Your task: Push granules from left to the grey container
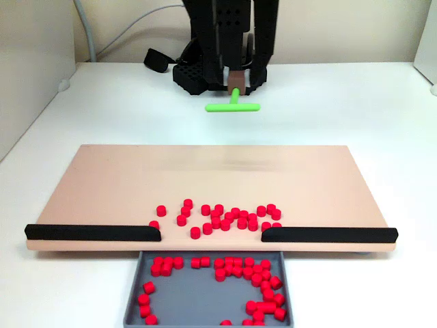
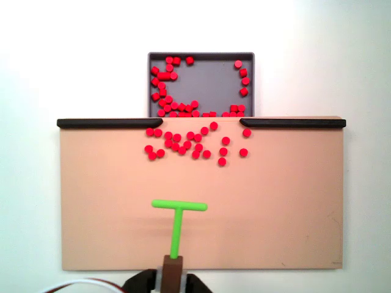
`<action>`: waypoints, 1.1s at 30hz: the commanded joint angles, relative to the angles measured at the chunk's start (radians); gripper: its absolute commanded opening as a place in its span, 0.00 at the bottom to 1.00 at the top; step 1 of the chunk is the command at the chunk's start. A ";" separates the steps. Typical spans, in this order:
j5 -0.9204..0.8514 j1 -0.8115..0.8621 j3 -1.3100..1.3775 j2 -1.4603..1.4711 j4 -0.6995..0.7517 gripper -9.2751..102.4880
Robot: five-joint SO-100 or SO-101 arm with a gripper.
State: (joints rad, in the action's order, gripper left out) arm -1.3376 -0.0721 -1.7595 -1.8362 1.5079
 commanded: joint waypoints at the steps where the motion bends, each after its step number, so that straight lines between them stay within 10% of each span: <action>1: 0.089 -0.034 0.020 -0.051 -0.006 0.08; 33: 1.124 -0.213 0.319 0.370 -0.006 0.08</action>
State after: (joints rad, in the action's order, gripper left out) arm -0.2500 -0.2730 -1.5110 -1.4880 1.5064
